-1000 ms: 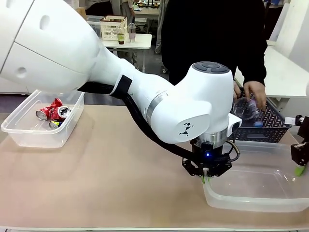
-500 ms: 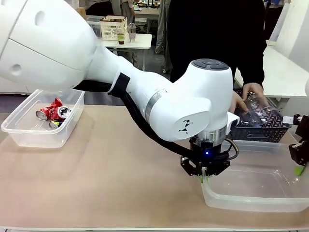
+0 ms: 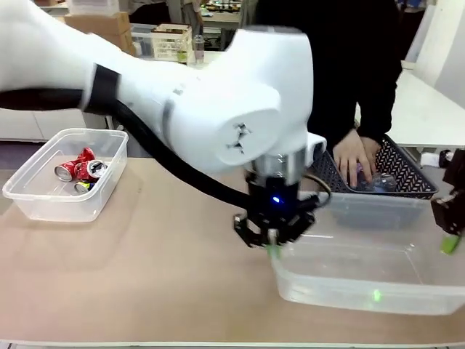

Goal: Sort the waste into each basket.
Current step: Pick up the Organizing box on the right side of the table and lift it.

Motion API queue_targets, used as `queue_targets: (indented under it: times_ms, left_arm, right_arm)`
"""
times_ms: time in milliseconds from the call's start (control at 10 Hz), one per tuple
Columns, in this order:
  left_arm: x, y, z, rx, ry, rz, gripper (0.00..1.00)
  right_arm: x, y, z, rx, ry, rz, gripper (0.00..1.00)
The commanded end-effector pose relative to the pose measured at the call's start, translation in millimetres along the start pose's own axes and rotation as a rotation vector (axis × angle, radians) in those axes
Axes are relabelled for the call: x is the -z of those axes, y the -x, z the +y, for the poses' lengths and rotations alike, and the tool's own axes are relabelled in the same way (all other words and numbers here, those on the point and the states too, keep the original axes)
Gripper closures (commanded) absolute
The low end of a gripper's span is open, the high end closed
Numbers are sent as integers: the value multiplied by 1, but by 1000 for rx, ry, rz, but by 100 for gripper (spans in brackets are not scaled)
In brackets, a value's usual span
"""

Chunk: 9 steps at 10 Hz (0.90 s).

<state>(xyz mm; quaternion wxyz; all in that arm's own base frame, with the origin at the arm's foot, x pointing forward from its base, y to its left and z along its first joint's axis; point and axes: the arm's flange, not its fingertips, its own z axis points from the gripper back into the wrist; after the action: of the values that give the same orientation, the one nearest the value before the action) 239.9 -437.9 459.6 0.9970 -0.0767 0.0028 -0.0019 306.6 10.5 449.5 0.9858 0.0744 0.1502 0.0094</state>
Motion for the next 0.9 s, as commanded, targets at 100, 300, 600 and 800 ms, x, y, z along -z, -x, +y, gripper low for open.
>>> queue_targets:
  times_ms: [100,300,600,800]
  left_arm:
    - [-47,12,129,-92,-8,-55,100]
    - [-74,0,196,-118,-19,-57,100]
    - [-84,-48,244,-1,-69,26,100]
    - [-75,-79,251,28,-32,151,100]
  right_arm:
    - [-59,-46,57,-98,47,27,100]
    - [-61,-76,102,-169,23,48,100]
    - [-41,-80,148,-139,-39,16,100]
    - [-30,-63,162,-160,-20,-55,100]
